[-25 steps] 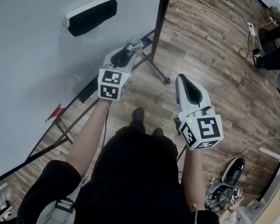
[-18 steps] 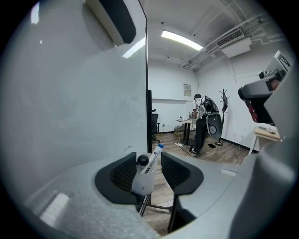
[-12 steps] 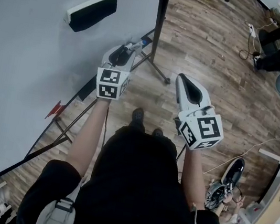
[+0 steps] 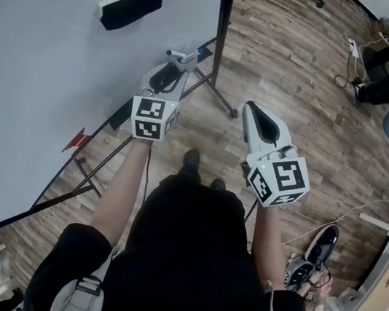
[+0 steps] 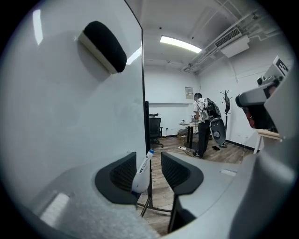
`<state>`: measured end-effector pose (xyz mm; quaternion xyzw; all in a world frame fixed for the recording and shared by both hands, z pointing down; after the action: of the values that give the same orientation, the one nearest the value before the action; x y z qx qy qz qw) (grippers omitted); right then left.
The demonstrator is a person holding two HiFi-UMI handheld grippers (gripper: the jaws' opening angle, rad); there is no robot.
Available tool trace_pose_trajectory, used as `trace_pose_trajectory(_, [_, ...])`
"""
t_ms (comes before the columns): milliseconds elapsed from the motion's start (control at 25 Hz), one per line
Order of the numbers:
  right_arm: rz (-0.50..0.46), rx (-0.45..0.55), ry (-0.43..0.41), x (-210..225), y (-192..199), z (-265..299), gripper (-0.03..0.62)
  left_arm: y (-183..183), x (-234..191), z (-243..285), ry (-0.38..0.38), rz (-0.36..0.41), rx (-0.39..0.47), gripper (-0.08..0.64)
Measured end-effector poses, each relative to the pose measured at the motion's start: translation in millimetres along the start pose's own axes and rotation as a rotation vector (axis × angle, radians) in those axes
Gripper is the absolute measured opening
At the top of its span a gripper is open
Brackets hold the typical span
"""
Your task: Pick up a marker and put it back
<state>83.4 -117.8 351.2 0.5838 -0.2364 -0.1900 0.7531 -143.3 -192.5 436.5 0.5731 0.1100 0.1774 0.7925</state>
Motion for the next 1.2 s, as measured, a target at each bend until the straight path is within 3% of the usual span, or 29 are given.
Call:
trace_pose_trajectory(880, [0.035, 0.027, -0.18, -30.3, 7.6, -88.4, 0.002, -15.9, 113.3, -127.9, -0.029, 0.001, 0.102, 0.087])
trace_pose_trajectory(1200, [-0.004, 0.029, -0.239, -47.5, 11.3, -103.9, 0.002, -20.5, 142.7, -172.4, -0.049, -0.027, 0.146, 0.044])
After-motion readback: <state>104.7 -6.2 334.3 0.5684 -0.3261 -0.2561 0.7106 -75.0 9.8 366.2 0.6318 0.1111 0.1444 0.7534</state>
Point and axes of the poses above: the fingertips, and each gripper's own axes: z forward along the fingers, x to its right, y out of its underside, the point moved 6 cm from there along -z, backward along the fingers, and after that the axes turned 3 degrees about y, right-handed, at the moved point
